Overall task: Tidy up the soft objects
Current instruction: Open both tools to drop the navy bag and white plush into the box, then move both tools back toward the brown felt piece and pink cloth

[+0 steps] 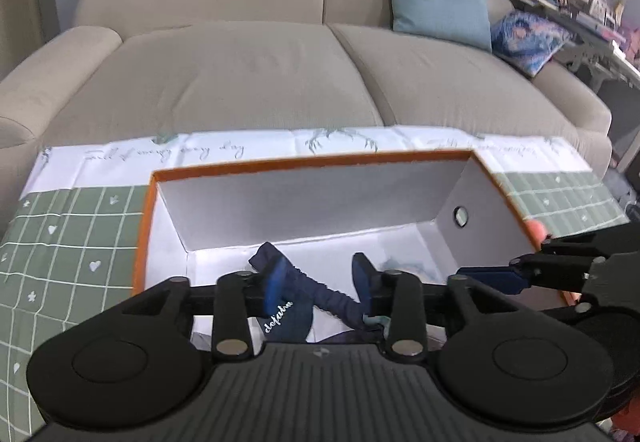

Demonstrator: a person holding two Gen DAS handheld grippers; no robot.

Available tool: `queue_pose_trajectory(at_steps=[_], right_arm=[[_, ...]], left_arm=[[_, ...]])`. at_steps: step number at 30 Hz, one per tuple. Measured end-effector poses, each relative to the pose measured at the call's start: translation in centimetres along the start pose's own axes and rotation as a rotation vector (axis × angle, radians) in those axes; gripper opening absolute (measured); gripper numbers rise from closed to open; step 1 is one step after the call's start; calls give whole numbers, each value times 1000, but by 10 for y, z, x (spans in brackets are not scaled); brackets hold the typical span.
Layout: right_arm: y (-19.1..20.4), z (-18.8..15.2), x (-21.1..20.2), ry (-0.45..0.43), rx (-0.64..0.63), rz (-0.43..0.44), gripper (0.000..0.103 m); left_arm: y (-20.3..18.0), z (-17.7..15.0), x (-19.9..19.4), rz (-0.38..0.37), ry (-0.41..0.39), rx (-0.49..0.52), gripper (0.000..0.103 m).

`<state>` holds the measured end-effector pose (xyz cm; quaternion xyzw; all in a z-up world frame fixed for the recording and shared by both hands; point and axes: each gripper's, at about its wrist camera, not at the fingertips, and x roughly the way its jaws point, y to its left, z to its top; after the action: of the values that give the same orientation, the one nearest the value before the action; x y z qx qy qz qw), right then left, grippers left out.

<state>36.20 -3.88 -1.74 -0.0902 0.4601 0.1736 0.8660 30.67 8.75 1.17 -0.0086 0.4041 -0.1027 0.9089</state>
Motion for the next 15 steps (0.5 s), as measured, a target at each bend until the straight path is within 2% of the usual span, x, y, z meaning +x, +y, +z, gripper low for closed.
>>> queue_pose_trajectory(at_steps=[8,12,15], right_arm=[[-9,-34,-80,-214,68,5,36],[-22,-67,-116,-285,119,4,37],[-34,-94,-134,-301,133,-18,38]], left_arm=[[-39,-9,-72,-68,-164,44,52],[-72,-19,-88,-134,-187,102,52],[-103,-27,-91,-181,-180,191,52]])
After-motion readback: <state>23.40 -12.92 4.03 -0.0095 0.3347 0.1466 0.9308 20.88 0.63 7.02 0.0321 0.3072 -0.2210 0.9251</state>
